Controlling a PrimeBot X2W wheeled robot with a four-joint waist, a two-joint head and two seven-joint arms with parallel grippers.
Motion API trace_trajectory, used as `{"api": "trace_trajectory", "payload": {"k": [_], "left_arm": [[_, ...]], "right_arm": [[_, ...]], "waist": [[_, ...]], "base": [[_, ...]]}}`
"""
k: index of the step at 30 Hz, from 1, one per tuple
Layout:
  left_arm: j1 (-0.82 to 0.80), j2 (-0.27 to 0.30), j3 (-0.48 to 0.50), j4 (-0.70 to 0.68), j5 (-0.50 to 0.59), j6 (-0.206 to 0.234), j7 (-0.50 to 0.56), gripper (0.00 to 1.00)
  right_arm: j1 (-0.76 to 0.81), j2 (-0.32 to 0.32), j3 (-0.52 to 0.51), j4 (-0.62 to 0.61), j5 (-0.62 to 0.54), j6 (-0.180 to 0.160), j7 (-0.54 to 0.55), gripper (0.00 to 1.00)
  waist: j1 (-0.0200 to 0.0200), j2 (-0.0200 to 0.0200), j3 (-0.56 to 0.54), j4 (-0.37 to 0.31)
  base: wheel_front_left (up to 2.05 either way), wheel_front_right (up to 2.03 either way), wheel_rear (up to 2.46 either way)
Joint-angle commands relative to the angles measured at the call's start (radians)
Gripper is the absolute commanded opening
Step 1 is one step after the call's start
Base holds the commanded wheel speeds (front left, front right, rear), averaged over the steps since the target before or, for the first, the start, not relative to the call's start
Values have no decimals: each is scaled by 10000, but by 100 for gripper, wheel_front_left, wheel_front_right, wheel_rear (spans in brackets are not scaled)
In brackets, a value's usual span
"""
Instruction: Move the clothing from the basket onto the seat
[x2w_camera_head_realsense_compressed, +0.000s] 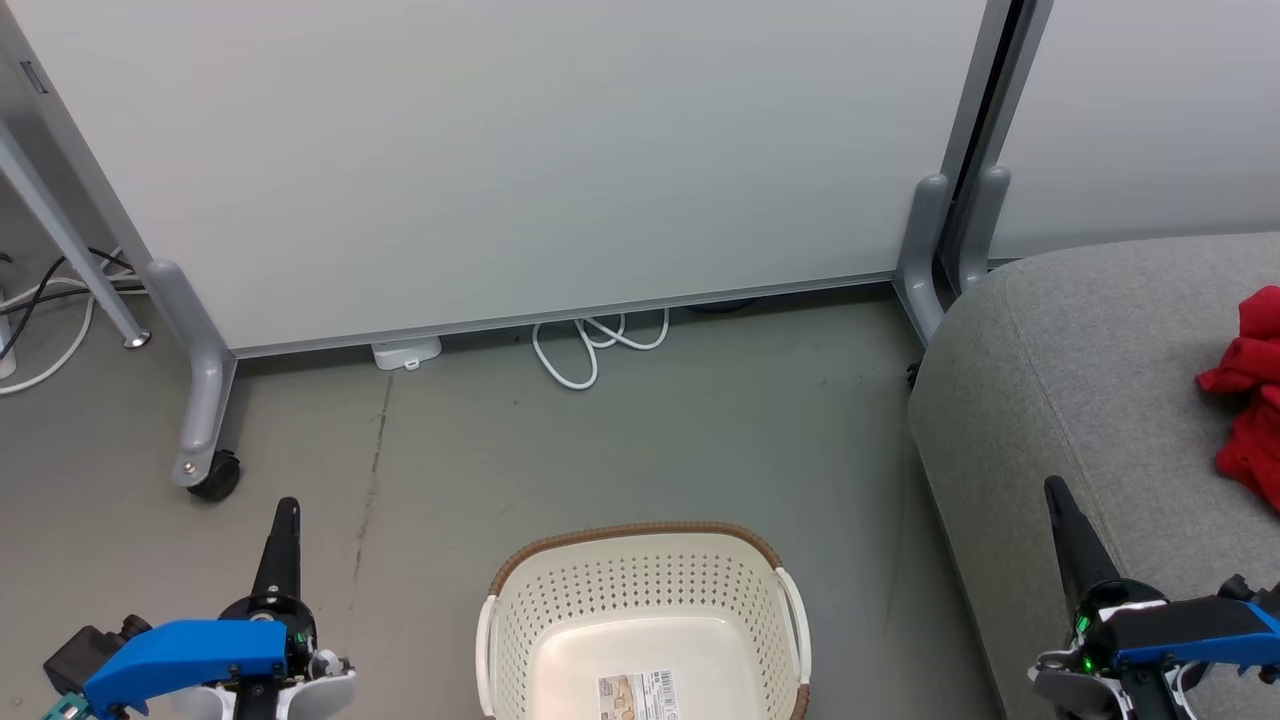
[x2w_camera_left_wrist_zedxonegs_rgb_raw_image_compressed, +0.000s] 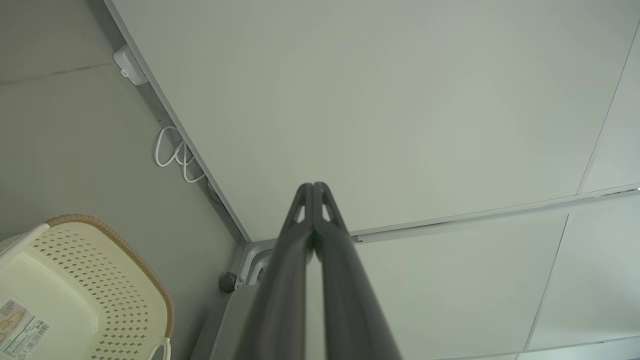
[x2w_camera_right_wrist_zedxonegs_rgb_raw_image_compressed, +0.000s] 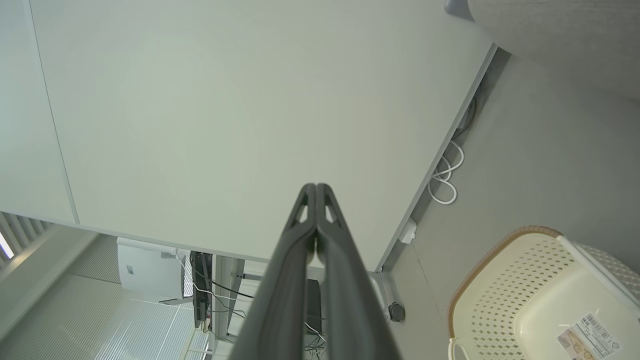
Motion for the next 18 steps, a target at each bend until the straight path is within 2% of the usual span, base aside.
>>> {"api": "trace_trajectory", "payload": {"k": [1, 18], "left_arm": [[-210, 0, 69, -113, -189, -16, 87, 0], [-339, -26, 209, -279, -1372, -19, 417, 0]], "right_arm": [[-202, -51, -23, -22, 245, 3, 53, 0], [-298, -56, -78, 33, 1597, 4, 211, 0]], "waist": [[0, 0, 7, -6], [0, 0, 87, -81]], "base": [[0, 0, 0], [0, 0, 0]]}}
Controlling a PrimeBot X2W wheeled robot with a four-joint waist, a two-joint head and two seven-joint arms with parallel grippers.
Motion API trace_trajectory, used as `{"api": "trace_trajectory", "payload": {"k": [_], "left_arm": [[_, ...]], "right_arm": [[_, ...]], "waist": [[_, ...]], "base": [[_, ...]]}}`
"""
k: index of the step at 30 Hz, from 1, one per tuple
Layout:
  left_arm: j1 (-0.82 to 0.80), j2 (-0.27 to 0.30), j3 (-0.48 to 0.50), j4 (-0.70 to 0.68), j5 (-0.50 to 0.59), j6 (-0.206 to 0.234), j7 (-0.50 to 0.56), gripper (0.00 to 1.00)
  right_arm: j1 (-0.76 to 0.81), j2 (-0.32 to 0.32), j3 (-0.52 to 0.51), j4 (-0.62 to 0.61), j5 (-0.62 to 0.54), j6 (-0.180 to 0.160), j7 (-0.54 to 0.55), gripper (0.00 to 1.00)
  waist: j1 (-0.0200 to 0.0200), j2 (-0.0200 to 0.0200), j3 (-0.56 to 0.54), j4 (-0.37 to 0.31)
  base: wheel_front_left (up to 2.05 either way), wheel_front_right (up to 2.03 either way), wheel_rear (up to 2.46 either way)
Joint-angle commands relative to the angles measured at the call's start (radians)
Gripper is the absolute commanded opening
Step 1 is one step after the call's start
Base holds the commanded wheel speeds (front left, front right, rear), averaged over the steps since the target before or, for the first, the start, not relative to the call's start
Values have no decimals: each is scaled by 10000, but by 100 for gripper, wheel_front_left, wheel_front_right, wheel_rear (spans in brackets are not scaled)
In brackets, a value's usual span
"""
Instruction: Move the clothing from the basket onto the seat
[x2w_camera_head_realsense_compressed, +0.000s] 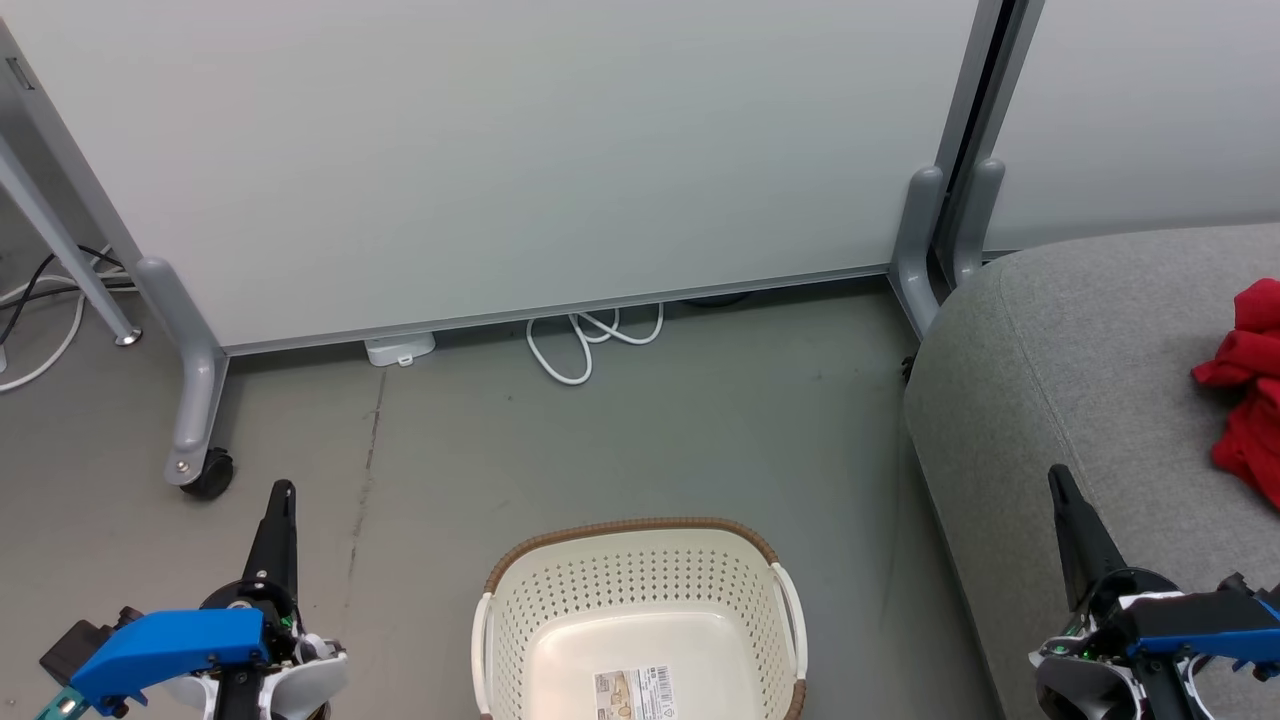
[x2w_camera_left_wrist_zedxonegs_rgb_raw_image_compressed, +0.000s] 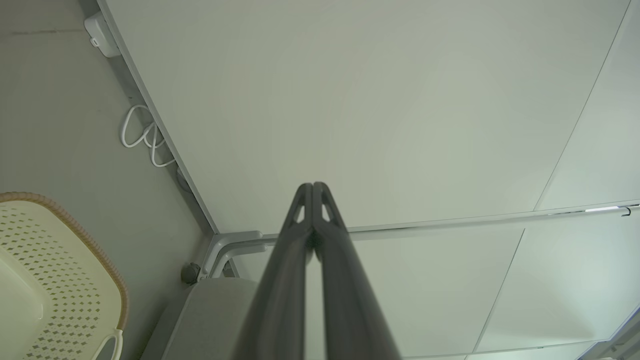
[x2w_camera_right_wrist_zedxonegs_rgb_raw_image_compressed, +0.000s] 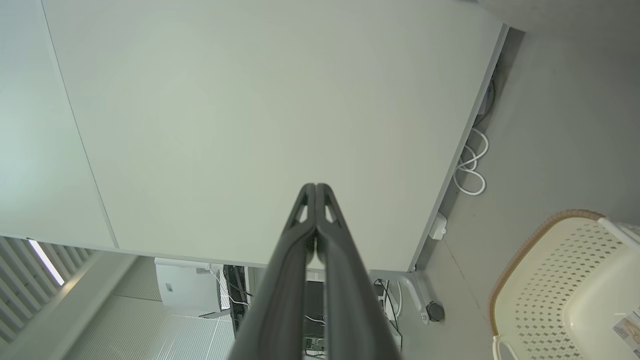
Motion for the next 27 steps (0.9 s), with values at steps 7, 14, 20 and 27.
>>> {"api": "trace_trajectory", "payload": {"k": [7, 14, 20, 27], "left_arm": [[-209, -15, 96, -135, -567, -20, 183, 0], [-258, -27, 151, -197, -995, -21, 301, 0], [-240, -24, 146, -187, -952, -21, 296, 0], [-240, -24, 146, -188, -953, -21, 295, 0]], "right_arm": [[-174, -54, -45, 26, 681, 4, 98, 0], [-232, -55, -63, 44, 1152, 4, 146, 0], [-215, -55, -60, 41, 1108, 4, 145, 0], [-214, -55, -58, 41, 1108, 4, 145, 0]], "waist": [[0, 0, 36, -33], [0, 0, 69, -64], [0, 0, 70, -65], [0, 0, 70, -65]], "base": [[0, 0, 0], [0, 0, 0], [0, 0, 0], [0, 0, 0]]}}
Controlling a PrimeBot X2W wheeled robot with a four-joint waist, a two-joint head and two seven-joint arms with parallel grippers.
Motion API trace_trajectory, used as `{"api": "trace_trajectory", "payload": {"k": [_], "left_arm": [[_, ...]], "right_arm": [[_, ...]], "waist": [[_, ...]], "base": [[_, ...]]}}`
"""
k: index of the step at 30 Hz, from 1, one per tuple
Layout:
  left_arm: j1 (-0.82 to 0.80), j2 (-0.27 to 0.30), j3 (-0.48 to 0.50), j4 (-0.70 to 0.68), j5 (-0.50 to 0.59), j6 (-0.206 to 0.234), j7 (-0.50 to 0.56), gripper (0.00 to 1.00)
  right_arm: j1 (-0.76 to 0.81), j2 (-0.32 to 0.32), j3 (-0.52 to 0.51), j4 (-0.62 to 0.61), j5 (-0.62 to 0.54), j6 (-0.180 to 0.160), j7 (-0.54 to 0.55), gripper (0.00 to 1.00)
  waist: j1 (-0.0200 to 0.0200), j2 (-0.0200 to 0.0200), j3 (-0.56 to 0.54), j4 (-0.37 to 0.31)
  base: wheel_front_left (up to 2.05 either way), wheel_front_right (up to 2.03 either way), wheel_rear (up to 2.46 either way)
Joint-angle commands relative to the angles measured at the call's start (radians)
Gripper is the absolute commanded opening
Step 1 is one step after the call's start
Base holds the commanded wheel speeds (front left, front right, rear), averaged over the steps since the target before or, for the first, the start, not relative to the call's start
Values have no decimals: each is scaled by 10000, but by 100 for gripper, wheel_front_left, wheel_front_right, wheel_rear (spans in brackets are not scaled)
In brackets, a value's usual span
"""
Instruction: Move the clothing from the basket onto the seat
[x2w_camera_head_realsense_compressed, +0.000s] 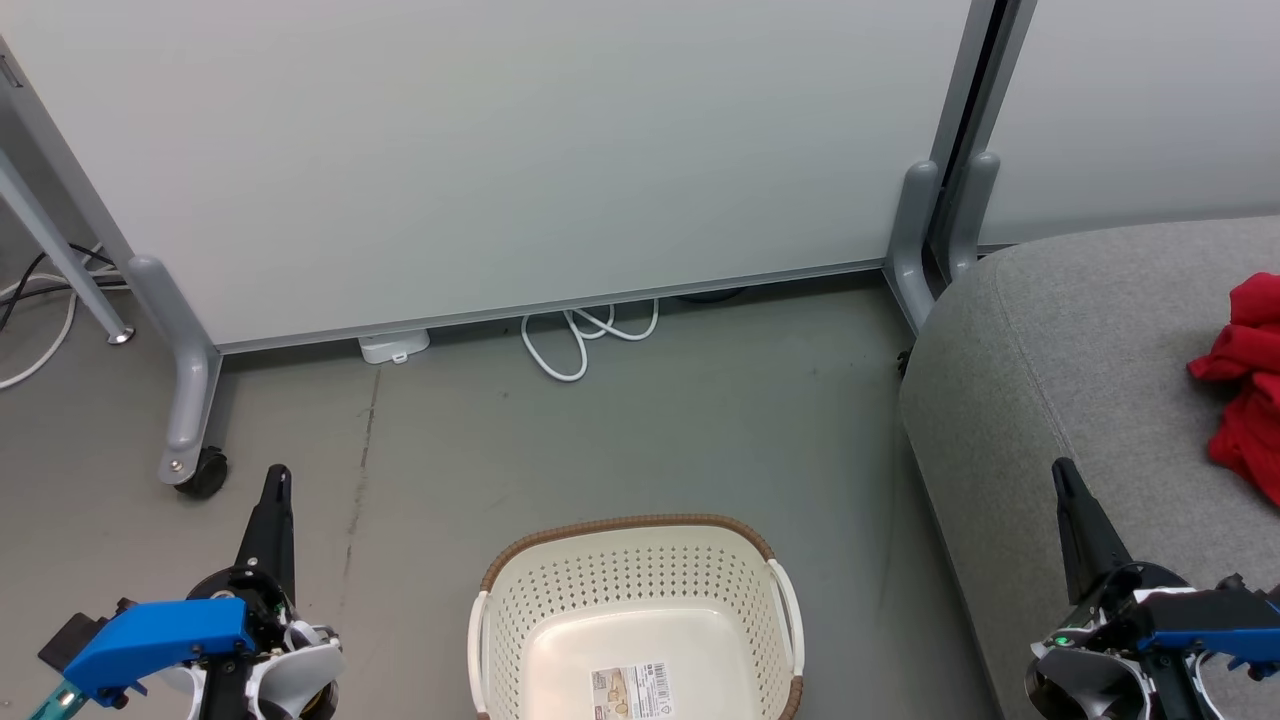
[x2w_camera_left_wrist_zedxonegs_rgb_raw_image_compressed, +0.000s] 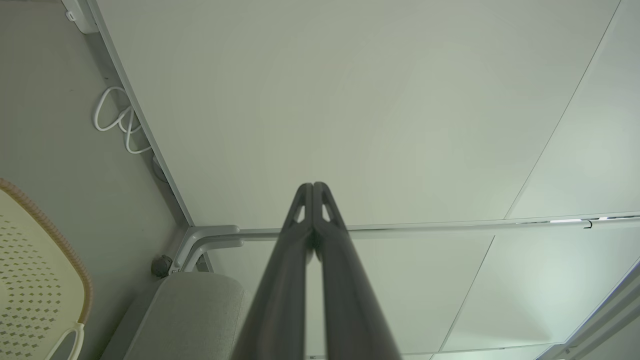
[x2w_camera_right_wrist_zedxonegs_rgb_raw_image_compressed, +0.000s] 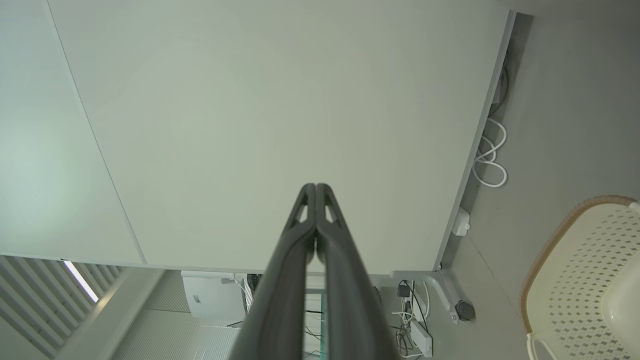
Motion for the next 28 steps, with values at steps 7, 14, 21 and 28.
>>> {"api": "trace_trajectory", "payload": {"k": [7, 14, 21, 28], "left_arm": [[-96, -8, 24, -41, -23, -21, 36, 0], [-96, -8, 23, -41, -24, -21, 35, 0], [-95, -9, 23, -41, -24, -21, 35, 0], [-95, -9, 22, -42, -25, -21, 34, 0]], "right_arm": [[-107, -51, -12, 16, 27, 4, 24, 0], [-107, -51, -12, 16, 27, 4, 23, 0], [-108, -51, -11, 16, 27, 4, 23, 0], [-108, -51, -11, 14, 28, 4, 23, 0]], "waist": [[-1, 0, -1, 0], [-1, 0, -1, 0], [-1, 0, -1, 0], [-1, 0, -1, 0]], "base": [[0, 0, 0], [0, 0, 0], [0, 0, 0], [0, 0, 0]]}}
